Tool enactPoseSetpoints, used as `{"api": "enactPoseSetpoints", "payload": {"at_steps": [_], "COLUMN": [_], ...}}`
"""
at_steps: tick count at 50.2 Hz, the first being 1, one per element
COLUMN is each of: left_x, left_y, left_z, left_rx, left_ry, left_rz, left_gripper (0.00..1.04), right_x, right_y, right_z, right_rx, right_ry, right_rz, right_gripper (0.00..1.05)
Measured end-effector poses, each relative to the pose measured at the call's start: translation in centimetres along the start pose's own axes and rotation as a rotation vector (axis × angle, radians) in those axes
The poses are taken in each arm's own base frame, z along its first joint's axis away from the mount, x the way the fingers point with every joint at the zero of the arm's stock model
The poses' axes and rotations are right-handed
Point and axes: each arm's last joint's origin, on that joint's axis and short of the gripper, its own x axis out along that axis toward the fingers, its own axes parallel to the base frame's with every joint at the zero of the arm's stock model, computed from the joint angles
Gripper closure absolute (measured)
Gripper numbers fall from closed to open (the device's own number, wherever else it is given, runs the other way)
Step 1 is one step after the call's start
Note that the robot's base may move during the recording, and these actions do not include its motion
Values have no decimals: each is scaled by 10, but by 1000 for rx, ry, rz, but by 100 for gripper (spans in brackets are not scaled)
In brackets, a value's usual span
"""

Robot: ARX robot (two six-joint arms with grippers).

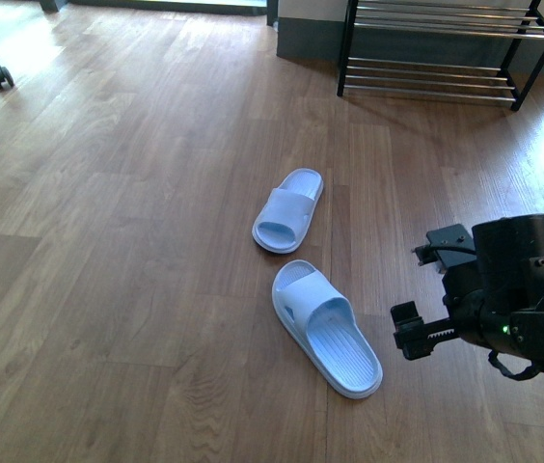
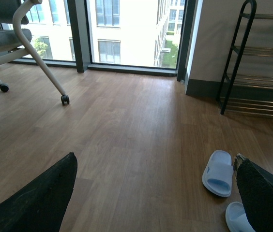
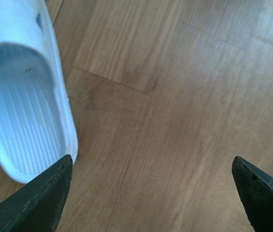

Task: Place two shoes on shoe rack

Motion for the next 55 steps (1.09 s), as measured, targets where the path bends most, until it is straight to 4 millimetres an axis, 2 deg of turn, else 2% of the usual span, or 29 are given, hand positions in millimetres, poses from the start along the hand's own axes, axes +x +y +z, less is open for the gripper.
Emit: {"api": "enactPoseSetpoints", "payload": {"at_steps": [8,20,34,41,55], "left_x": [0,0,0,0,0], "left_y": [0,0,0,0,0], "left_z": [0,0,0,0,0], "left_rx": [0,0,0,0,0], "left_ry": [0,0,0,0,0], "left_rz": [0,0,0,0,-1], "left_gripper": [9,9,9,9,9], "right_x": [10,29,36,40,55], "right_y": [17,23,23,17,10], "right_z": [-8,-17,-12,-10,-25], "right_rx": [-11,-20,-18,-11,-31], "right_ry": [-6,23,10,1,41], "right_rz": [23,35,43,32,23], "right_gripper": [9,9,9,9,9]}}
